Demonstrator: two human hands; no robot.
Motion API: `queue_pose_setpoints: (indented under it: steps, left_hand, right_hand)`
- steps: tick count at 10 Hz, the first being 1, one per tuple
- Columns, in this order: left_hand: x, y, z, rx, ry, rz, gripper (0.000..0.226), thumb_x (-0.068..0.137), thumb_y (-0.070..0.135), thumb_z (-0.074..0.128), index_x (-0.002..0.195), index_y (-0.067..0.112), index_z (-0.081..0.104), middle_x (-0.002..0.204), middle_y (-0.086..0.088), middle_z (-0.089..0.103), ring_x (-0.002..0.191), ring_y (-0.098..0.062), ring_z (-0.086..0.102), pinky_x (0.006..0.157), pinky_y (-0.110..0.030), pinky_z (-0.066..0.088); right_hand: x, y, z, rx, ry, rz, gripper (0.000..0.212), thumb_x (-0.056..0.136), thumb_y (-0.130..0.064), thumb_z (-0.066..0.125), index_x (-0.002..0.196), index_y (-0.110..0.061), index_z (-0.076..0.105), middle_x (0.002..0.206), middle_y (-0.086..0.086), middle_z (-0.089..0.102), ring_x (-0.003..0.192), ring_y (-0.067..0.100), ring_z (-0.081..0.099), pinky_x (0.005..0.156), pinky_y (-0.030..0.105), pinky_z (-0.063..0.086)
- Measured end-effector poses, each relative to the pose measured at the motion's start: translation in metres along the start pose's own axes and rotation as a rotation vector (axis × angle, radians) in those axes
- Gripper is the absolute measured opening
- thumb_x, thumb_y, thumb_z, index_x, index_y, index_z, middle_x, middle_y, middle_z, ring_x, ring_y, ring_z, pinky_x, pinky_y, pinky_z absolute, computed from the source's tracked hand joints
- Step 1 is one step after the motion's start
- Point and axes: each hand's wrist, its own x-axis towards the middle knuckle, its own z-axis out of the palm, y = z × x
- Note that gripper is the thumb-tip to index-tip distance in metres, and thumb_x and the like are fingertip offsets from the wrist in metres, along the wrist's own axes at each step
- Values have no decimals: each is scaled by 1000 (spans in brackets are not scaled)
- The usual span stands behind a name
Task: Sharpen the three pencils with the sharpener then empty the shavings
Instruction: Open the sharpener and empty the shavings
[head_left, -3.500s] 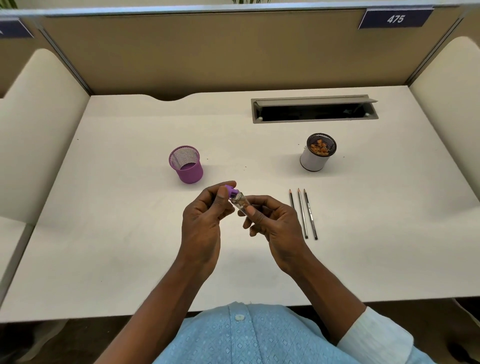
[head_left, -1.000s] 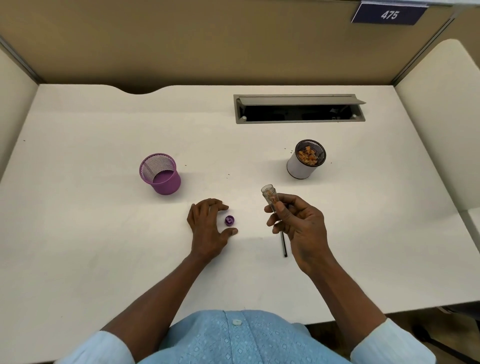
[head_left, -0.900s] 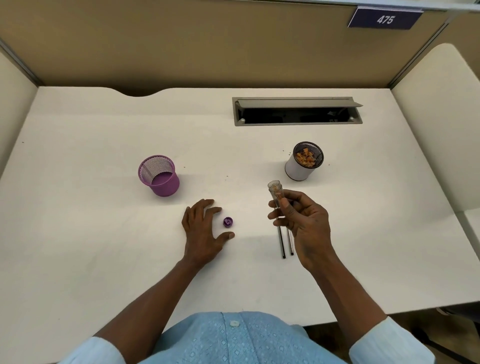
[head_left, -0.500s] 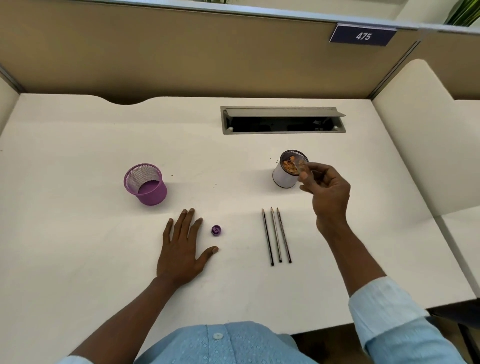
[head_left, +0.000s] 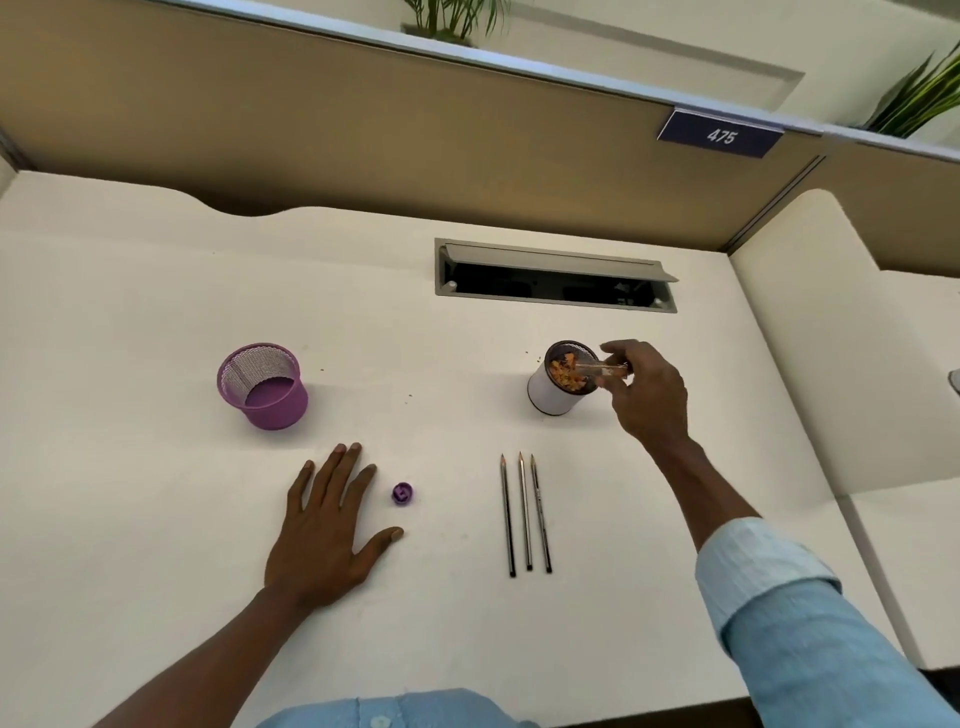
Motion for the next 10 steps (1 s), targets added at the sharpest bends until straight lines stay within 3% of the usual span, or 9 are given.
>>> queue_pose_setpoints:
  steps: [2,4,5,7,9,10]
  left_hand:
    - [0,1,0,-7,-3,-6,85,95,71,54,156,13,47,177,-8,22,166,-26,18,131,-58,20]
    - [0,1,-1,3,-6,-4,86,95,73,50,156,12,47,177,-9,22,166,-27,19,130,-59,21]
    - [0,1,-1,1,-12,-4,86,96,73,49,156,13,46,177,-9,22,166,-26,18,130,-59,21]
    - [0,1,-2,-3,-20,-8,86,95,74,50,157,13,46,177,-8,22,166,-26,18,130,-59,22]
    - [0,1,-3,-4,-30,-14,87,95,74,51,157,14,46,177,-8,23,166,-25,17,130,-59,23]
    - [0,1,-3,-14,-30,-13,87,94,74,52,157,14,47,177,-7,23,166,-25,17,130,-59,23]
  right_hand:
    - [15,-8,-12,-286,-132,-228,73,80,-2,81,145,-21,52,108,-1,69,99,27,66,63,42,58]
    - [28,-12,-20,-491,-210,-389,57,77,-1,83,129,-17,65,108,4,64,98,29,64,53,39,56]
    - [32,-16,-24,-526,-261,-417,61,78,-4,83,134,-18,62,111,4,65,103,30,64,54,37,55]
    - [35,-15,-28,-511,-280,-417,50,82,-6,83,128,-15,67,108,4,66,100,30,65,56,38,56]
    - [36,-5,-29,-304,-249,-292,45,82,-4,84,123,-14,70,104,2,70,92,28,68,68,42,58]
    - [34,-3,-29,-156,-245,-186,60,76,-1,87,129,-15,64,99,-2,74,86,19,65,74,39,56]
